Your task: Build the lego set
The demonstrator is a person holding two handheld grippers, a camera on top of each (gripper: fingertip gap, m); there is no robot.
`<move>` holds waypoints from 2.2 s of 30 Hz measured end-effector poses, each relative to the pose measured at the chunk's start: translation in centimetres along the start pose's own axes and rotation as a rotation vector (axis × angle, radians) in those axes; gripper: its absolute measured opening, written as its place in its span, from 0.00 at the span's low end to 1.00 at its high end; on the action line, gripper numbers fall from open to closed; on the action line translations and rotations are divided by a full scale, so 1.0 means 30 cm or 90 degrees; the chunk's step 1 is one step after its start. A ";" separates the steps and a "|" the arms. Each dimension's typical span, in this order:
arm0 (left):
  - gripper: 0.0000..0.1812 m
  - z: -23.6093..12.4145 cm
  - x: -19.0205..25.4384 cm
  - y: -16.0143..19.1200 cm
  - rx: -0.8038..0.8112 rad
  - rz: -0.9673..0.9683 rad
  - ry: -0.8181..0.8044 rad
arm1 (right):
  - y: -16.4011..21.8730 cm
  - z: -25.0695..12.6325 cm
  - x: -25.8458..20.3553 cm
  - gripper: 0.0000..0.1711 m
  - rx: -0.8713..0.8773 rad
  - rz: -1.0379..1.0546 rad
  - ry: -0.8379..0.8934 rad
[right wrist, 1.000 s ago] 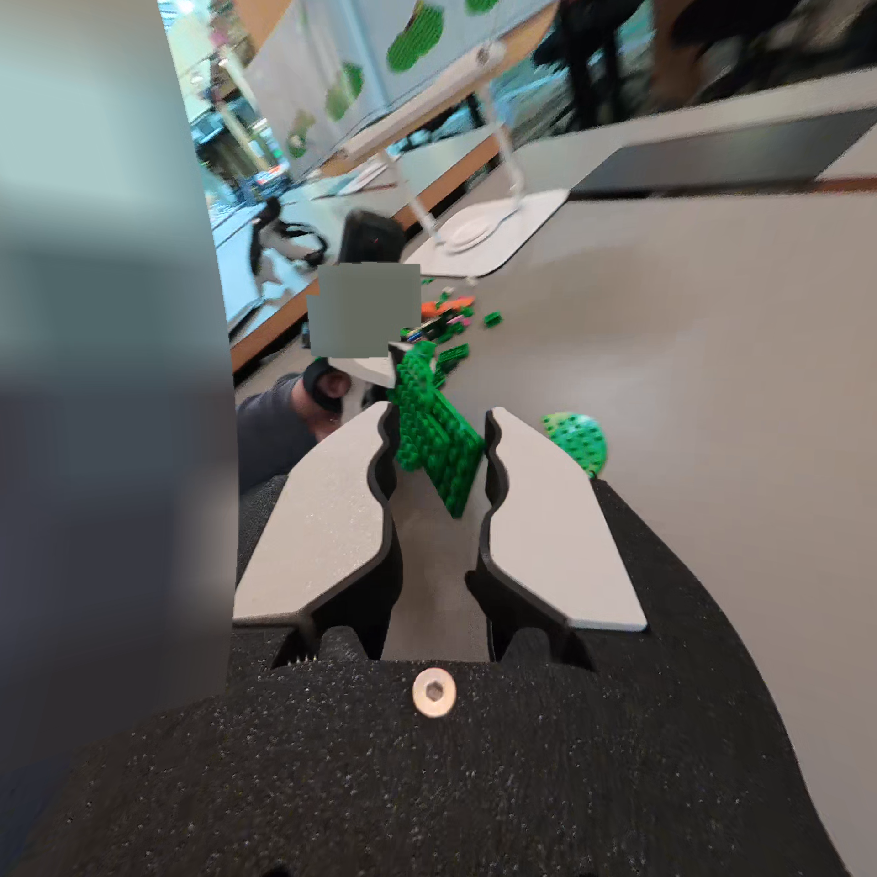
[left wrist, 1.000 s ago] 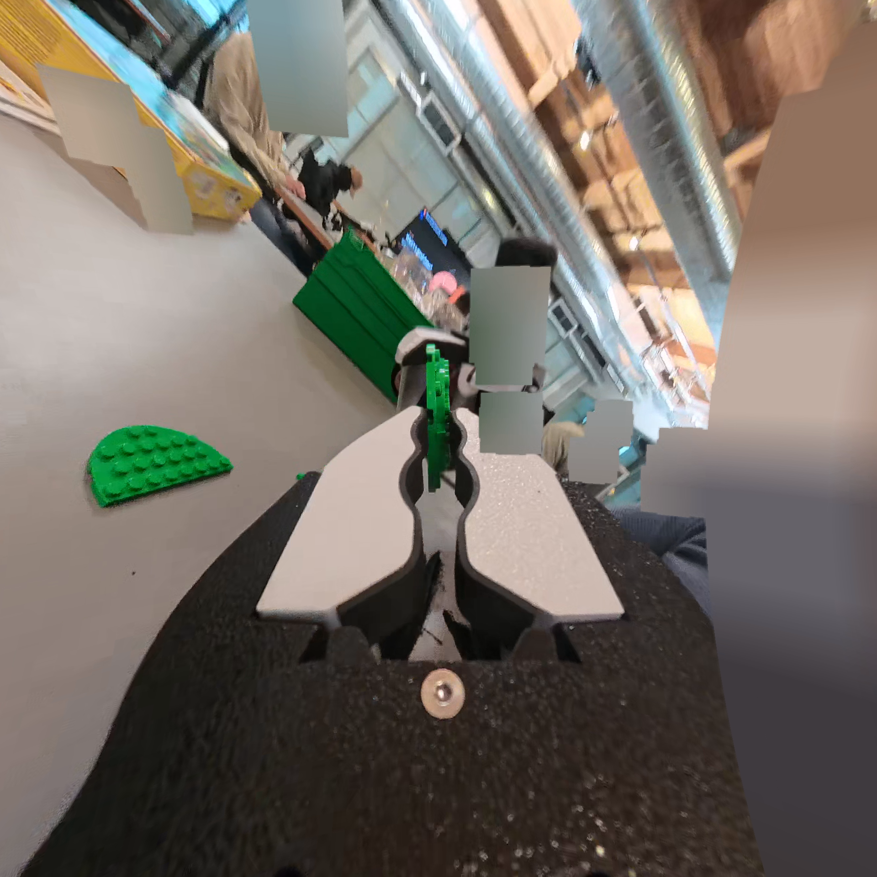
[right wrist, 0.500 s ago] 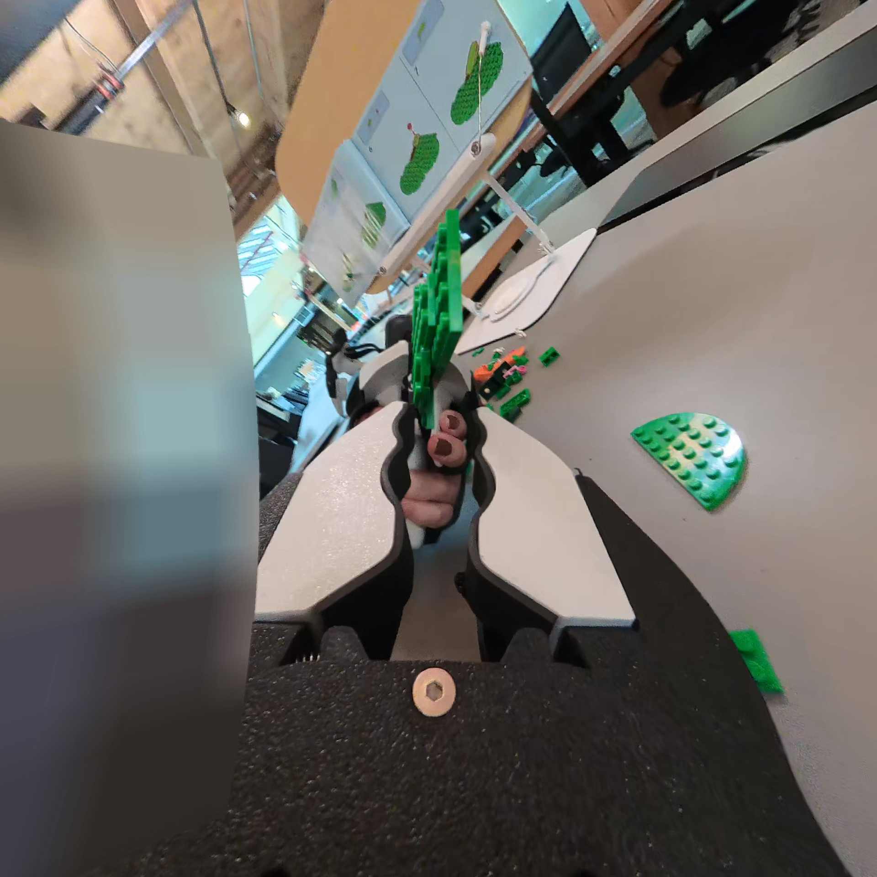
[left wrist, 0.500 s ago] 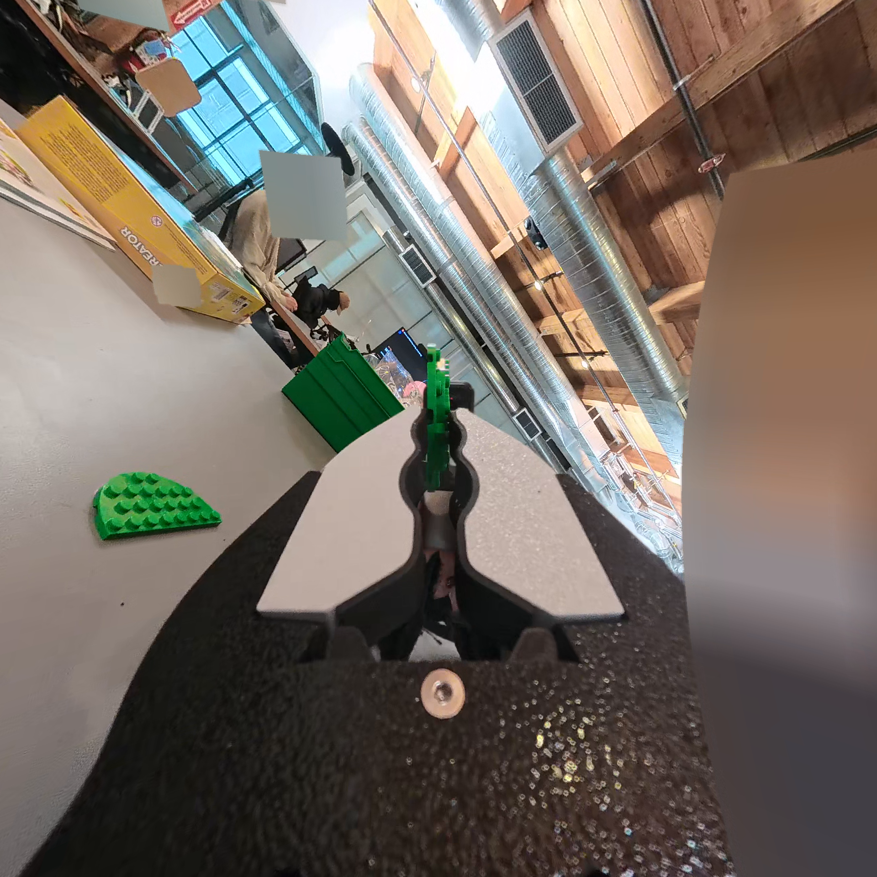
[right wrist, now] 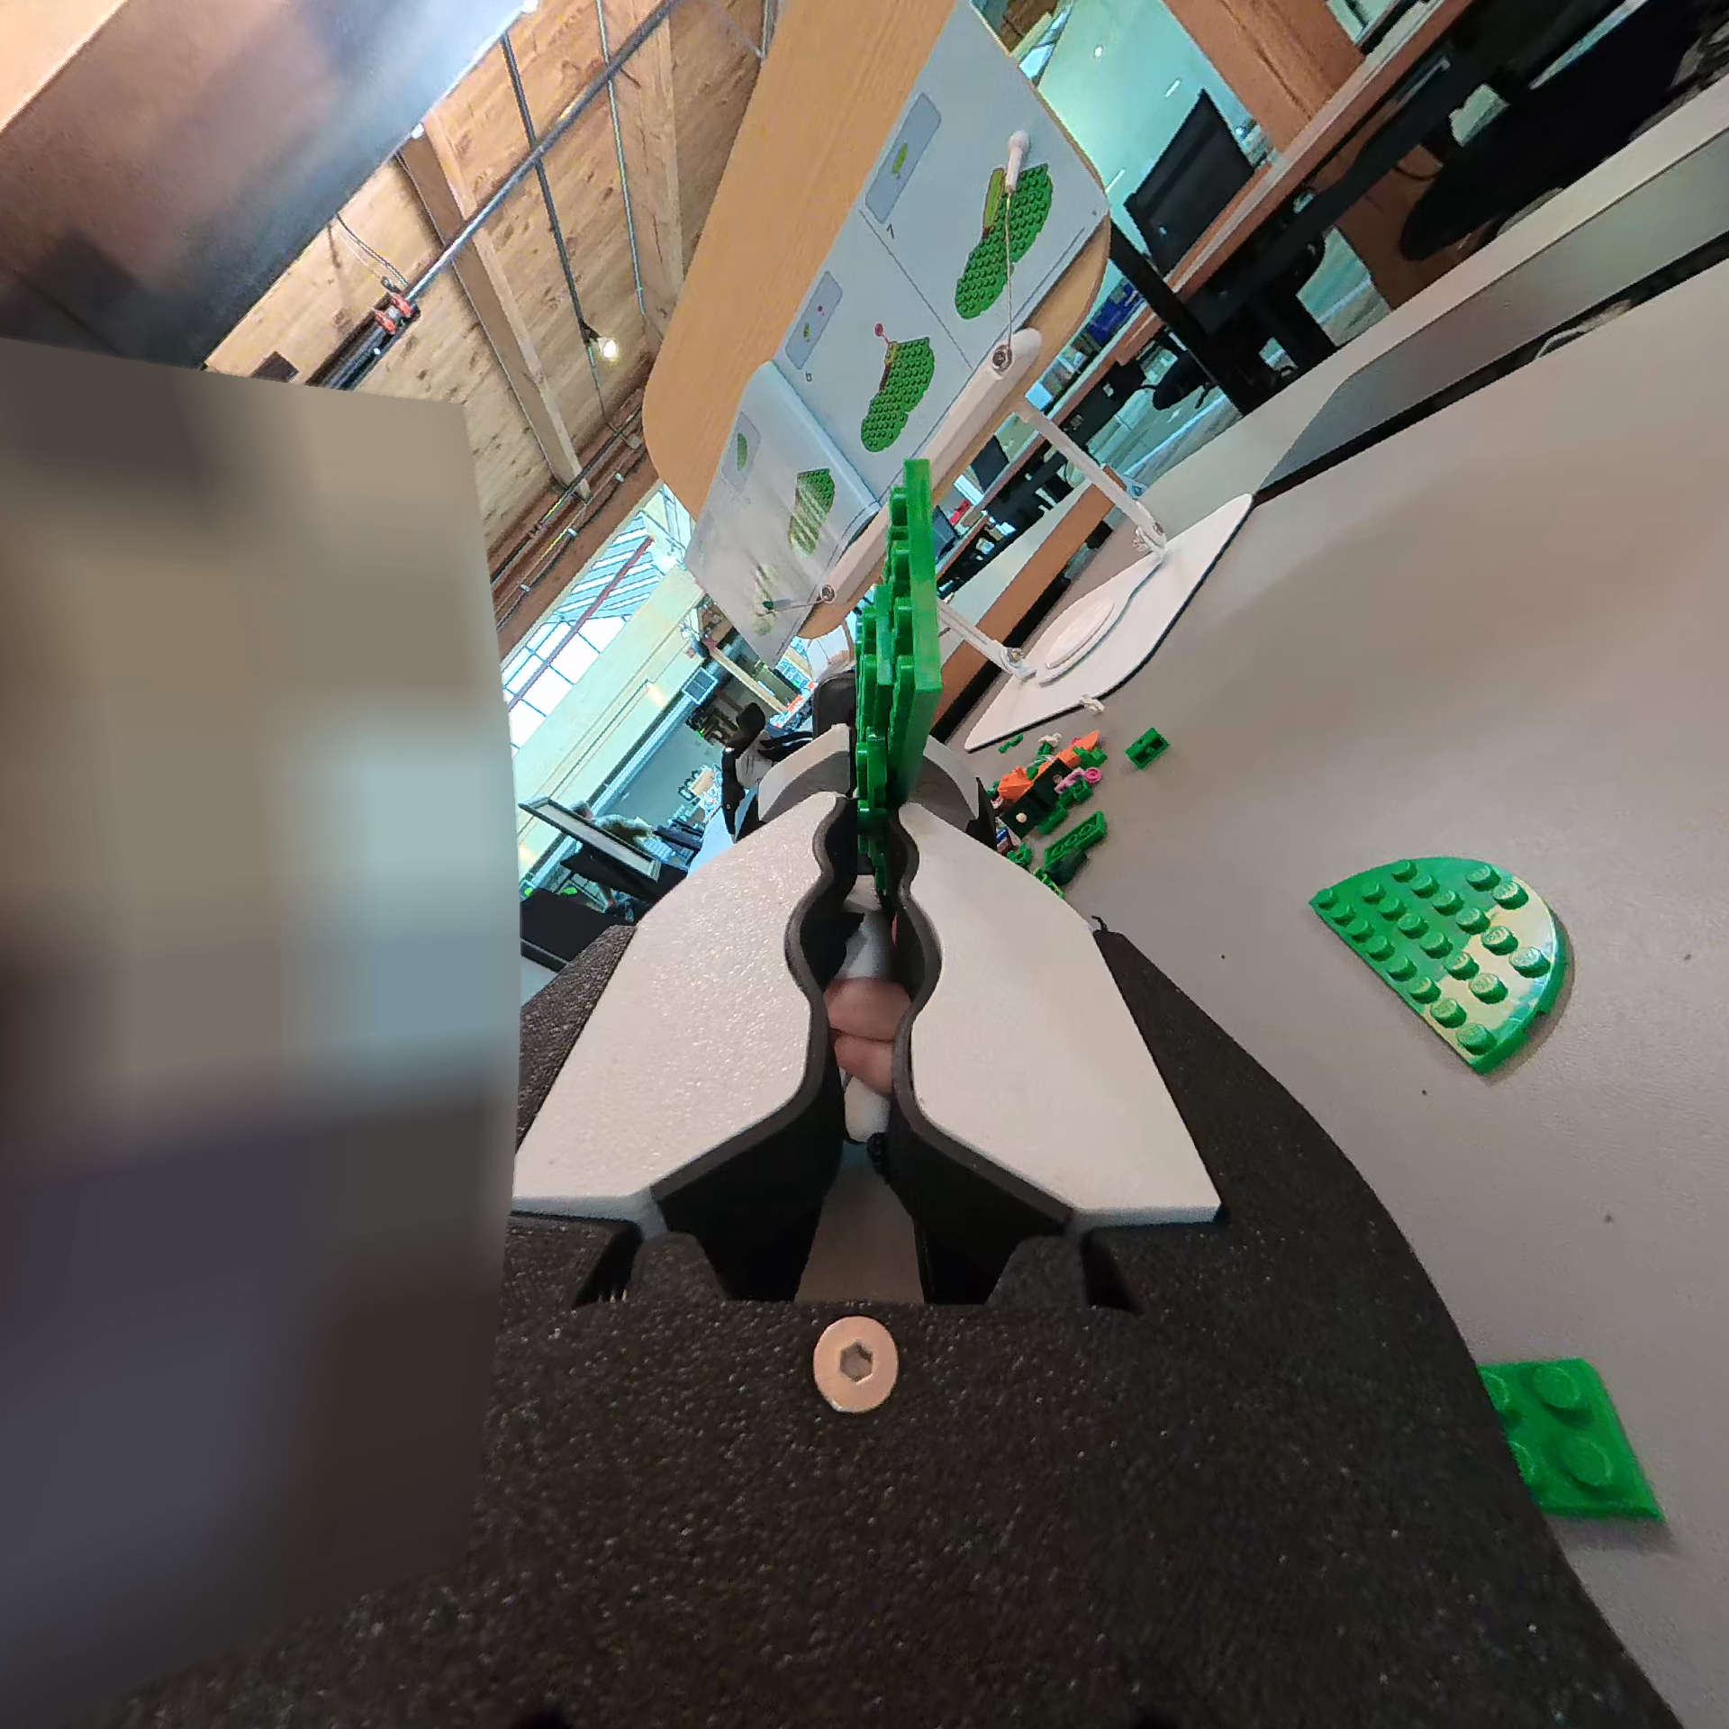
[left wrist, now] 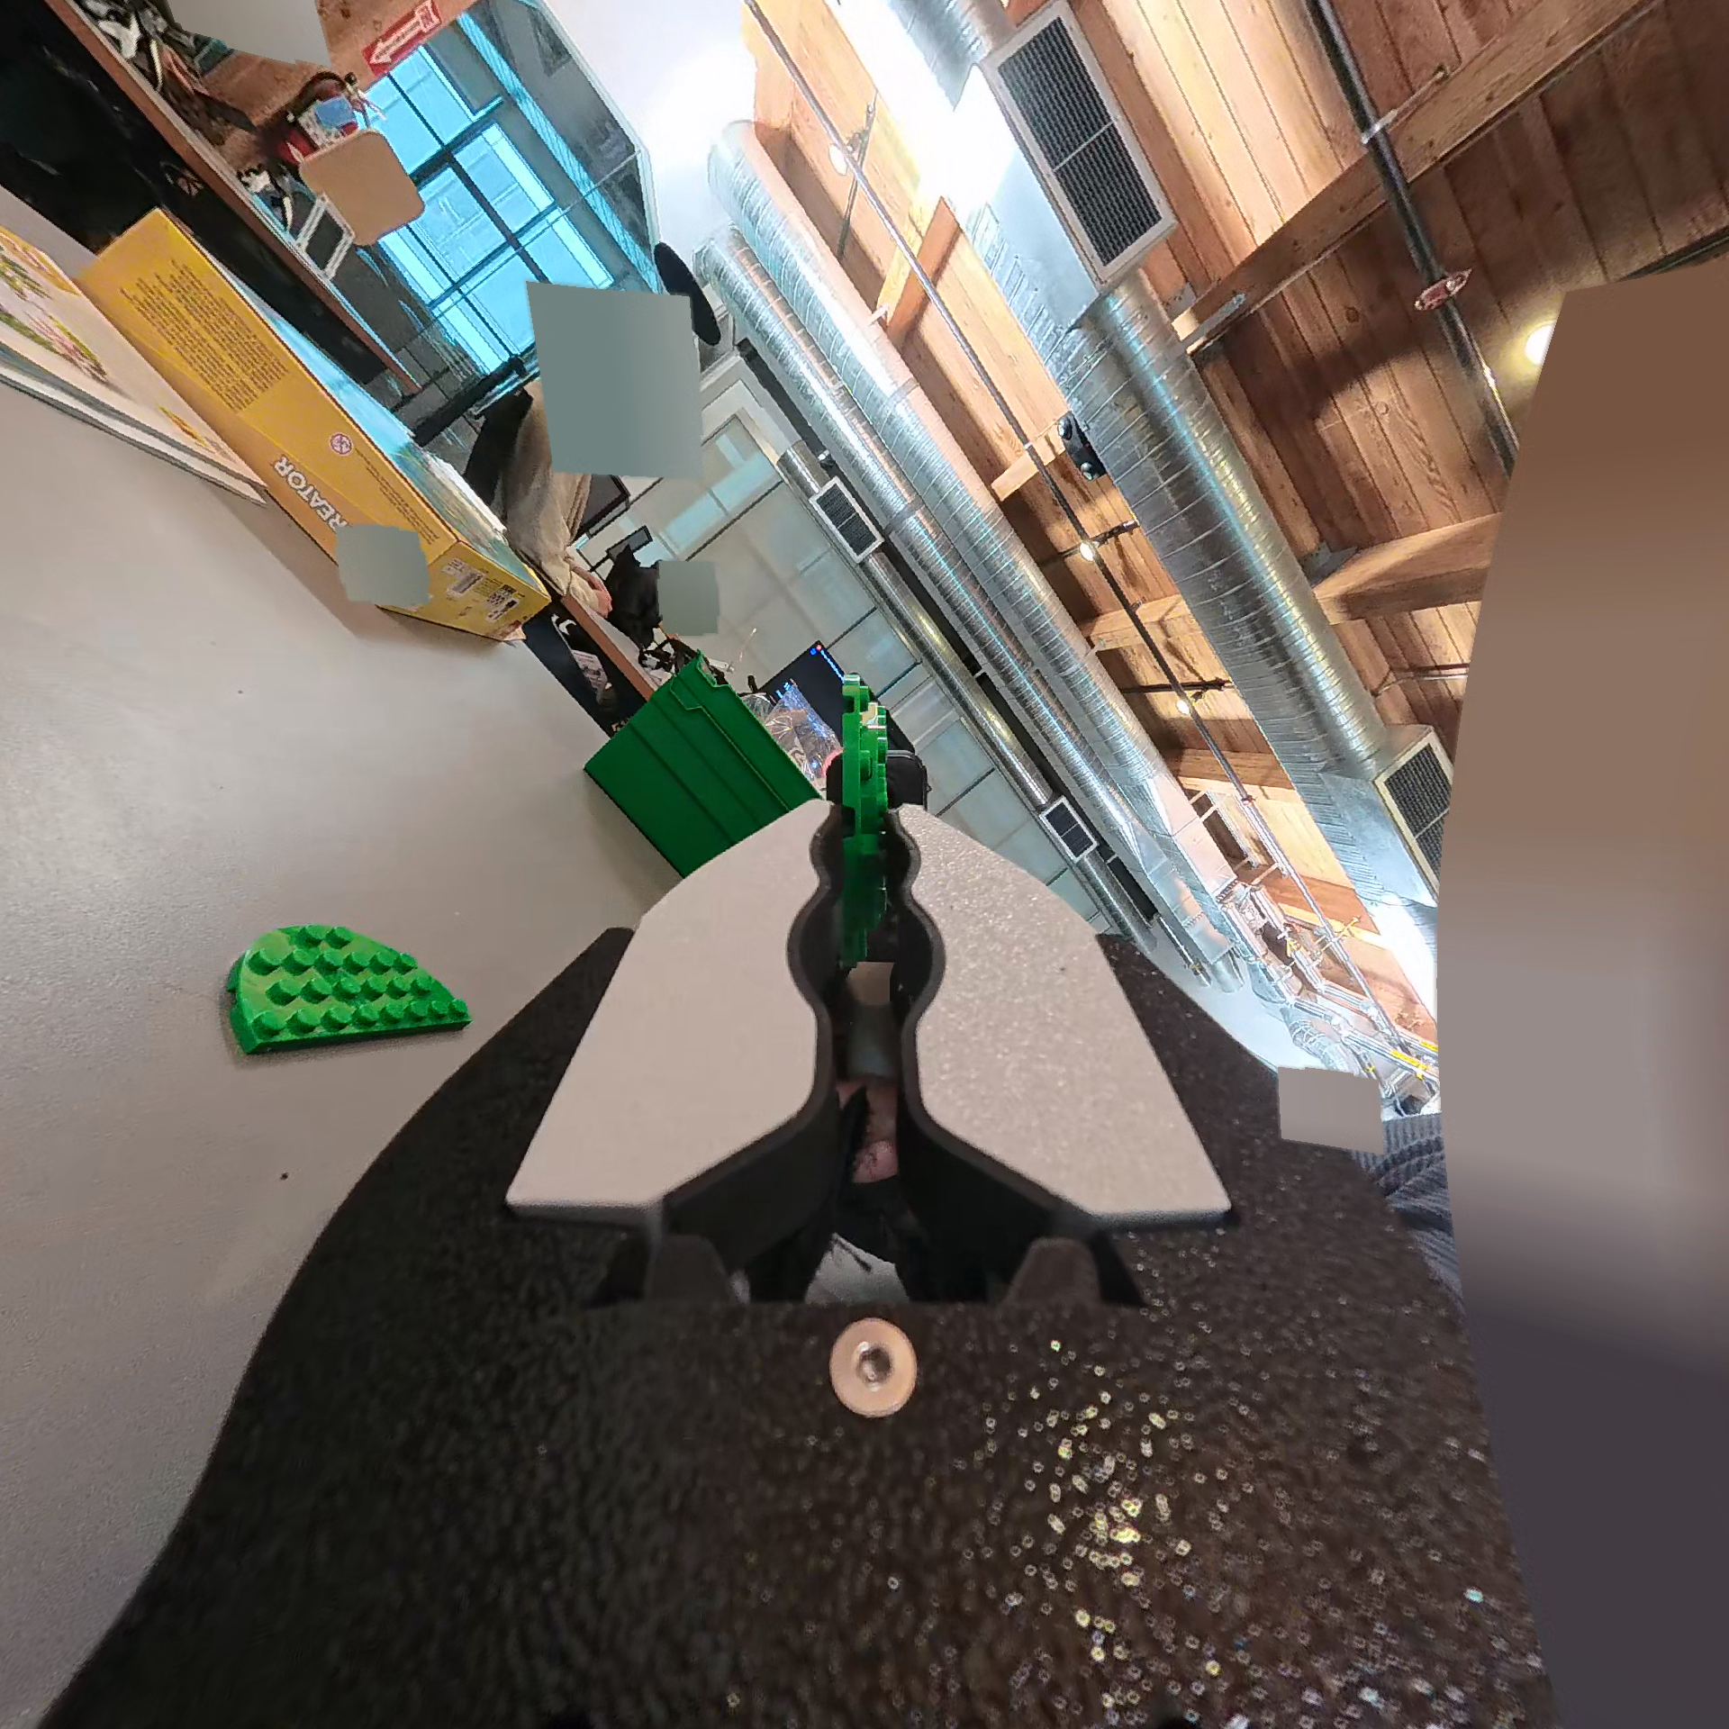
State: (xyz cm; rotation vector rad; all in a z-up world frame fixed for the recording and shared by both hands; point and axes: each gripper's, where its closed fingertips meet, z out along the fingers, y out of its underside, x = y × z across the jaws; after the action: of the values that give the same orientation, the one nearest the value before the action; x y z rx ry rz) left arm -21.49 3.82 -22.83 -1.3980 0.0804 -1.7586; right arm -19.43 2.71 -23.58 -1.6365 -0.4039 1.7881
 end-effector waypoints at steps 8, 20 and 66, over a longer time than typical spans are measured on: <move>0.04 -0.014 -0.010 -0.023 0.012 0.004 -0.012 | -0.004 -0.035 0.014 0.05 -0.055 -0.060 0.026; 0.04 -0.014 -0.016 -0.020 0.007 -0.010 -0.010 | 0.000 -0.056 0.043 0.14 -0.101 -0.082 0.066; 0.04 -0.035 -0.084 0.022 0.195 -0.187 -0.133 | 0.041 0.001 0.040 0.03 -0.176 -0.066 0.110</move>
State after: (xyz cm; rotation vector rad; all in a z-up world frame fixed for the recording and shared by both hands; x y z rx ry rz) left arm -21.97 4.59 -25.48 -1.4067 -0.5098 -1.7554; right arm -19.77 2.61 -25.27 -1.9061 -0.6662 1.5531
